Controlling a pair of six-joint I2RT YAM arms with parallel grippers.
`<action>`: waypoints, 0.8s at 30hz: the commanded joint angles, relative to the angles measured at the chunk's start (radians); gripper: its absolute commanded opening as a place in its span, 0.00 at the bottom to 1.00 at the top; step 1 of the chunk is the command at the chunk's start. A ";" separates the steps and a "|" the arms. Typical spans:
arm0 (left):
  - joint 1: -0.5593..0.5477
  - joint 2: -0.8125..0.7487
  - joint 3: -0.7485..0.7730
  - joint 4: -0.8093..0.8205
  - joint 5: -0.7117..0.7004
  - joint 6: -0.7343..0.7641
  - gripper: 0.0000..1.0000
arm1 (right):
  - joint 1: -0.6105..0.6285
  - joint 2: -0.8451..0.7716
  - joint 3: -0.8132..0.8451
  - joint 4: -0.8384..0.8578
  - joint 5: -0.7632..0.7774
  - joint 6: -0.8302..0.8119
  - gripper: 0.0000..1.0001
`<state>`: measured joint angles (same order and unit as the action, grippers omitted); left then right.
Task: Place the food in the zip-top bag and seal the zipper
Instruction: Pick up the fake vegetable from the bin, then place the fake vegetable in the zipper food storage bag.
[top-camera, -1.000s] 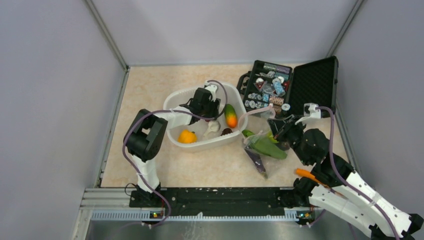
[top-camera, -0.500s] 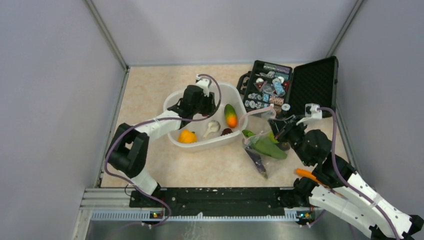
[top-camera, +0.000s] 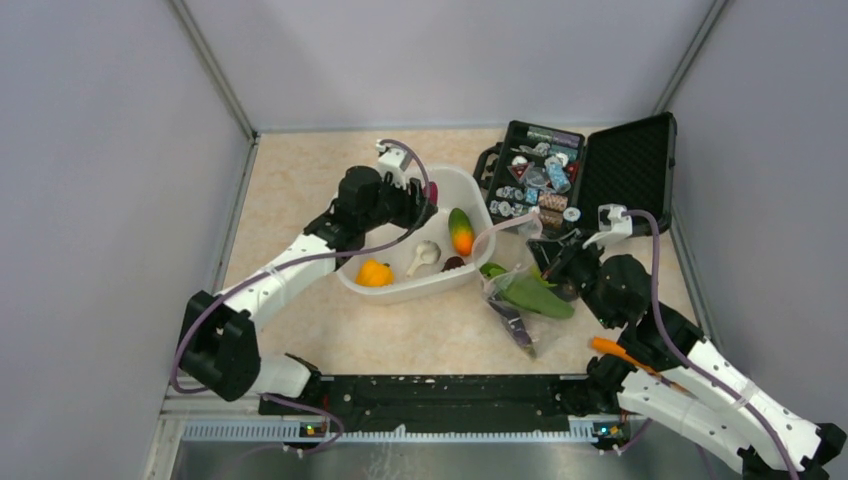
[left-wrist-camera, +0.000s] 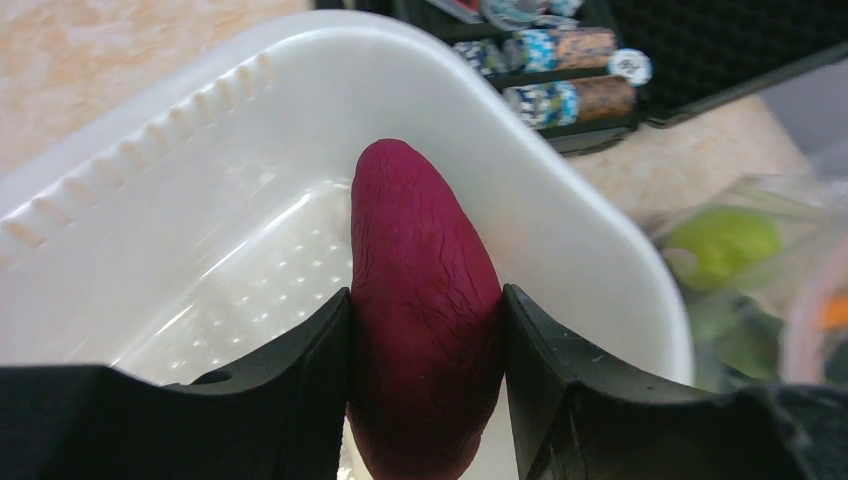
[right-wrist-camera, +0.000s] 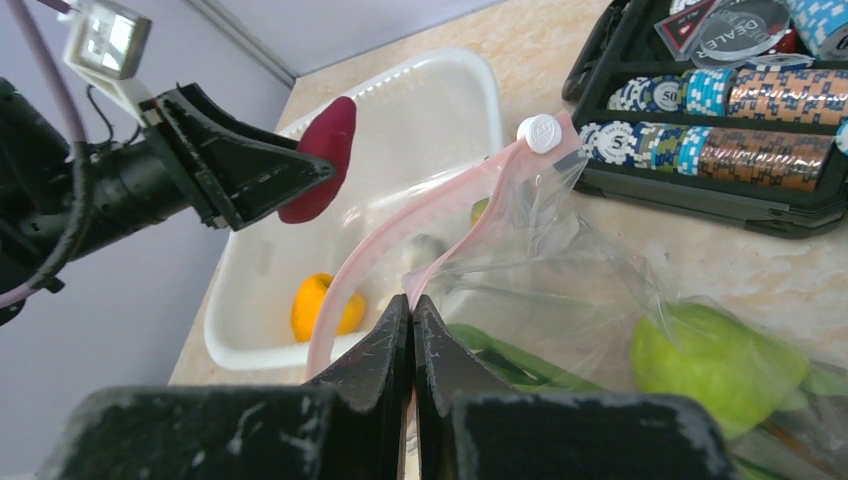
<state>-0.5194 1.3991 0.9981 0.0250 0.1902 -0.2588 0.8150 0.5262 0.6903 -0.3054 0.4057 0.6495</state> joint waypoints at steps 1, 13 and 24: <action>0.003 -0.088 0.004 0.027 0.256 0.017 0.39 | 0.002 0.025 0.032 0.057 -0.036 -0.002 0.00; 0.002 -0.209 -0.023 0.173 0.649 -0.040 0.39 | 0.001 0.034 0.018 0.090 -0.050 0.007 0.00; -0.061 -0.112 0.043 0.162 0.833 -0.054 0.42 | 0.002 0.042 0.020 0.119 -0.108 0.004 0.00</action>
<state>-0.5434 1.2640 0.9882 0.1455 0.9375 -0.3122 0.8150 0.5659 0.6899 -0.2516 0.3332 0.6510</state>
